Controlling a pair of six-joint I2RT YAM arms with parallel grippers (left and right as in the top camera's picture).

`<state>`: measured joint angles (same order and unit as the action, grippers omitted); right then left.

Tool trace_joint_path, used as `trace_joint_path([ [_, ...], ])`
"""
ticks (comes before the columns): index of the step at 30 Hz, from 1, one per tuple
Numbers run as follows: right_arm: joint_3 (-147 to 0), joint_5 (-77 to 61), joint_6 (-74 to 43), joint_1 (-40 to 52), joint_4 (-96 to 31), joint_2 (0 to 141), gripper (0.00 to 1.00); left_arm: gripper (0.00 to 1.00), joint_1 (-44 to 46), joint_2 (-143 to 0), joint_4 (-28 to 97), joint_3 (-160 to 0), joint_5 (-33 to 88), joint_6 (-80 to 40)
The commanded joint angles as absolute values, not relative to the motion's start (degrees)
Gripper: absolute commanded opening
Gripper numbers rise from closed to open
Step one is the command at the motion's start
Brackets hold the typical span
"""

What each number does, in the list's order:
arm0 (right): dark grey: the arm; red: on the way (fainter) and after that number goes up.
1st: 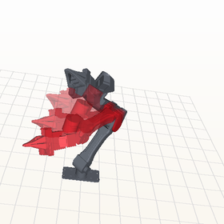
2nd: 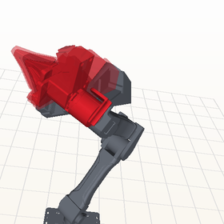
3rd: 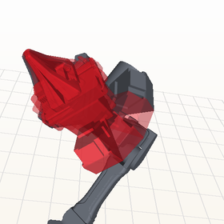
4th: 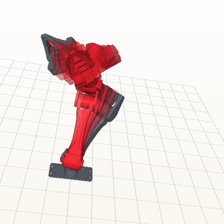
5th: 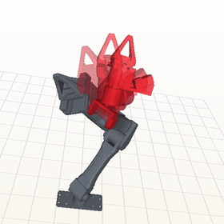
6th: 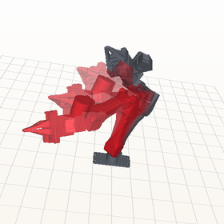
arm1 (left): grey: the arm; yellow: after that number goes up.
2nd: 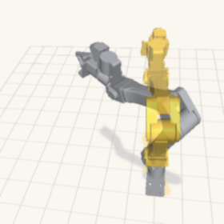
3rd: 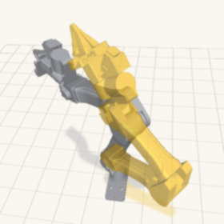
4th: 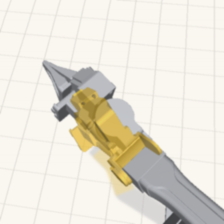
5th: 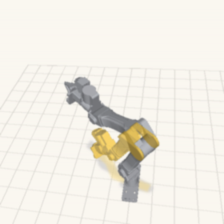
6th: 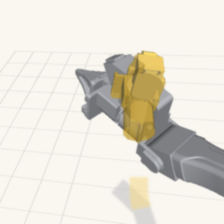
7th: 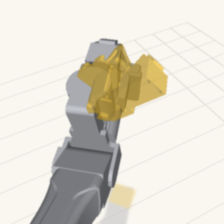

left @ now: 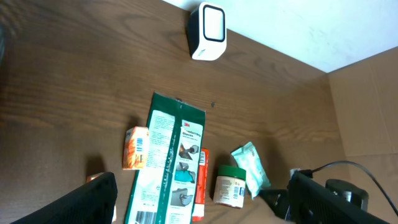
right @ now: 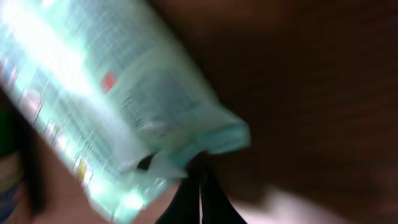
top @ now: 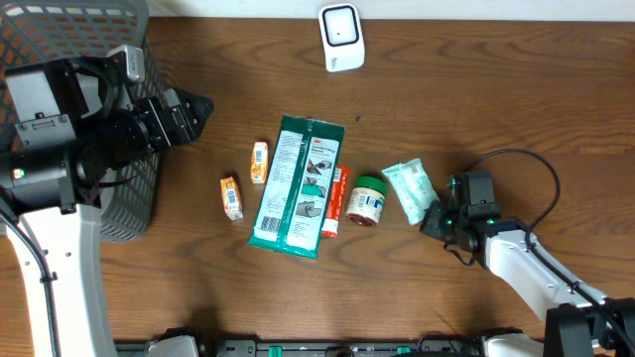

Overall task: Scan the item barcode
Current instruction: 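Turn the wipes packet sideways, set it down and open the right gripper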

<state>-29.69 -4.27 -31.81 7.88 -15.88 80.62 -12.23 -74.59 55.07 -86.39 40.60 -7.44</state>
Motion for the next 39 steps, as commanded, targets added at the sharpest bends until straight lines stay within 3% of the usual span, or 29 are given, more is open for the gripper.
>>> trace_joint_path([
  [1,-28.1,8.2,-32.9,5.5,-13.7,81.3,0.01,0.88,-12.3,-74.5,55.0,-86.7,41.3,-6.7],
  [7,-28.1,8.2,-31.2,2.8,-3.2,81.3,0.02,0.88,-12.3,-74.5,55.0,-86.7,41.3,-6.7],
  [12,-29.6,-4.6,-31.2,2.5,-6.4,79.3,0.16,0.88,-12.3,-74.5,55.0,-86.7,41.3,-6.7],
  [15,-30.3,-11.5,-31.2,2.5,-10.0,76.2,0.02,0.88,-12.3,-74.5,55.0,-86.7,41.3,-6.7],
  [24,-30.3,-14.2,-31.2,2.6,-24.1,72.3,0.01,0.88,-12.3,-74.5,55.0,-86.7,41.3,-6.7],
  [31,-30.3,-27.6,-28.0,2.8,-20.1,72.3,0.01,0.88,-12.3,-74.5,55.0,-86.7,41.3,-6.7],
  [39,-30.2,-20.6,-29.9,9.2,-17.4,75.0,0.01,0.88,-12.3,-74.5,55.0,-86.7,41.3,-6.7],
])
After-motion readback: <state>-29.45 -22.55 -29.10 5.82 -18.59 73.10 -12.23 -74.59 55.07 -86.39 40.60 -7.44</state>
